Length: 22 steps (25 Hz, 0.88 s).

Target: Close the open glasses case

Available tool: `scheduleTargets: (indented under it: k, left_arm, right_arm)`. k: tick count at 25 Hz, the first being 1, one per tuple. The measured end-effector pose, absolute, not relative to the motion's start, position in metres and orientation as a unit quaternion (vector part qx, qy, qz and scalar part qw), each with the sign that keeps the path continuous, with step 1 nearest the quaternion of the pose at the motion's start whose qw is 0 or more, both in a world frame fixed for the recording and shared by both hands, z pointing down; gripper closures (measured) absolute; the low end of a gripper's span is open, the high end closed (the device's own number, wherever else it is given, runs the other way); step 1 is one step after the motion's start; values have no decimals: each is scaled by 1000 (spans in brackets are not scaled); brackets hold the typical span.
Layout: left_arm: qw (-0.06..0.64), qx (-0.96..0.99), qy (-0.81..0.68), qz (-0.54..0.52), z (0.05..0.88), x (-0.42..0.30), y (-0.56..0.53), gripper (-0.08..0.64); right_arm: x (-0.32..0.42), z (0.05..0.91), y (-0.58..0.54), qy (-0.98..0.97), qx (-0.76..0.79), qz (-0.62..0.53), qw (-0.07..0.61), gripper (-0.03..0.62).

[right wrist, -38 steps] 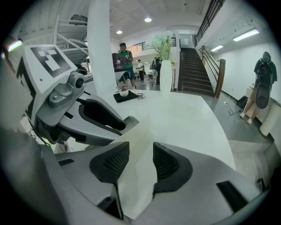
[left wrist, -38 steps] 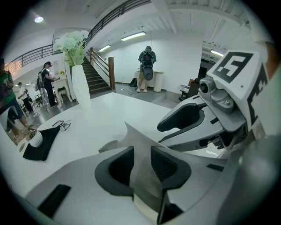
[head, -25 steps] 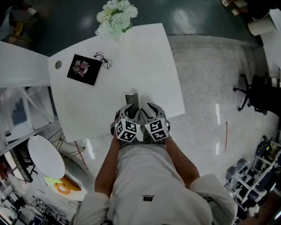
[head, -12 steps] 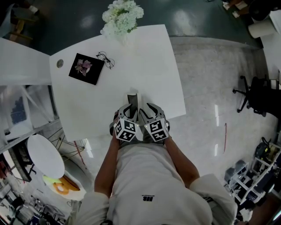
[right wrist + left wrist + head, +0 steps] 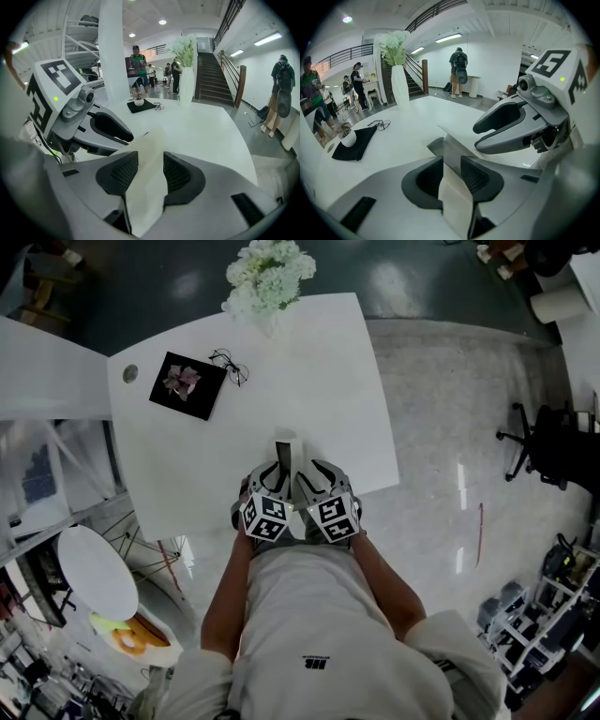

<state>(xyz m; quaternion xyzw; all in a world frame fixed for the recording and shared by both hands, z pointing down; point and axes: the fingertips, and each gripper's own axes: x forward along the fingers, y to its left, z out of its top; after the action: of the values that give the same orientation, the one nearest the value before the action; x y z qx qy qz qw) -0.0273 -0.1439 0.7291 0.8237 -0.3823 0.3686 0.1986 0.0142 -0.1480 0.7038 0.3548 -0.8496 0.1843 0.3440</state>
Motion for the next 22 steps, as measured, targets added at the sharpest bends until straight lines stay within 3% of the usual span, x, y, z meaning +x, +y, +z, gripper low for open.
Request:
scheduleTargets:
  k: [22]
  left_arm:
    - [216,810,-400,370,741,-55,-140,440]
  right_arm:
    - [-7,707,-146,-854,341,178,351,422]
